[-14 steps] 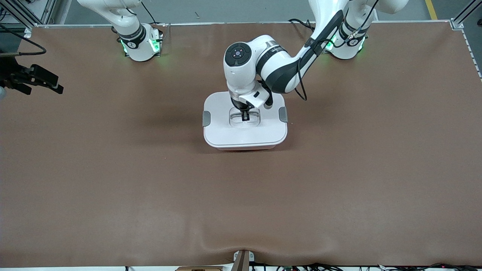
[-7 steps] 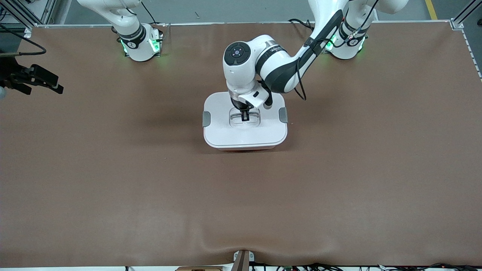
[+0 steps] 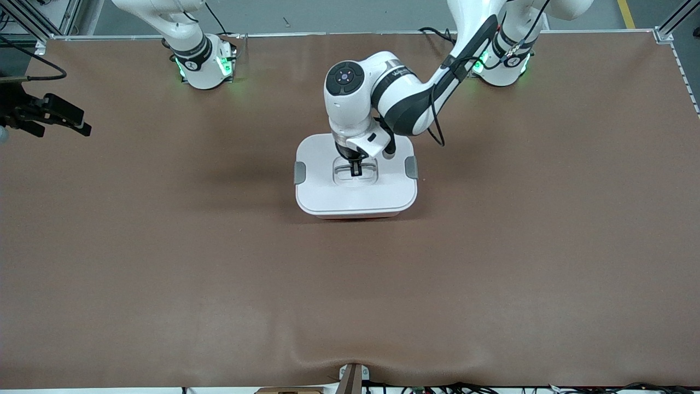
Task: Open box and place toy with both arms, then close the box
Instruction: 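Lower the lid onto the box and press it down with the left gripper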
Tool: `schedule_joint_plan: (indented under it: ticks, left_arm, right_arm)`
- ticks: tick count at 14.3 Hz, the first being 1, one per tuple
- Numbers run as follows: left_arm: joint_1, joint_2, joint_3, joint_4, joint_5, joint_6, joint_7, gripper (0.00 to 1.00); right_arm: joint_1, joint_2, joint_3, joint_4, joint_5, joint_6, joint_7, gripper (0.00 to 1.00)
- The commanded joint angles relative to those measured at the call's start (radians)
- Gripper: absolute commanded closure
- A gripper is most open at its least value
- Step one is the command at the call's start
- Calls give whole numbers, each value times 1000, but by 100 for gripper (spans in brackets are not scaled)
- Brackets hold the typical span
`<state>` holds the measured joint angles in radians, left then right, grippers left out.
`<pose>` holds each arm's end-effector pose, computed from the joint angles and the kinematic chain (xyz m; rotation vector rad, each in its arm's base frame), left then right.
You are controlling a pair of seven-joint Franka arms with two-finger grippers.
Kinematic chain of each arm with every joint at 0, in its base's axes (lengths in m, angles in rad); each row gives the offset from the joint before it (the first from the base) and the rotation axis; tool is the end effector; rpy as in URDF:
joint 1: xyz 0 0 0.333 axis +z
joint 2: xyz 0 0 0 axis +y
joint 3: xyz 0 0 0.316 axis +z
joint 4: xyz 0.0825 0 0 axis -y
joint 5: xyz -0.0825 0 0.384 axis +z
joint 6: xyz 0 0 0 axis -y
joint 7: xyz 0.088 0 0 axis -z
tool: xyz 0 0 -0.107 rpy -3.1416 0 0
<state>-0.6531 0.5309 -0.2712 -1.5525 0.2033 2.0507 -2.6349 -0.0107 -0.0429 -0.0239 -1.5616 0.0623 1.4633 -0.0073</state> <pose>0.4460 -0.5281 0.3479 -2.1298 -2.3063 -0.0702 0.5299 -0.0114 0.6431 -3.0760 0.0343 0.0832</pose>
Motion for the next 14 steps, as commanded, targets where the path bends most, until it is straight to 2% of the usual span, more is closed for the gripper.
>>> schedule_joint_plan:
  ticks: [1, 2, 3, 9, 14]
  left_arm:
    - [0, 8, 1, 11, 38, 14, -11, 64]
    - [3, -2, 0, 12, 36, 14, -13, 29]
    - [1, -8, 0, 17, 34, 14, -16, 2]
    - [20, -45, 10, 72, 31, -49, 44, 0]
    - [116, -60, 9, 94, 31, -67, 183, 0]
  right_arm:
    - [2, -2, 2, 9, -10, -14, -2, 0]
    - [2, -2, 2, 9, -9, -15, -2, 0]
    - [3, -2, 4, 9, -10, -15, -2, 0]
    - [3, -2, 4, 11, -10, -9, -2, 0]
    - [6, -2, 6, 11, -10, -11, -2, 0]
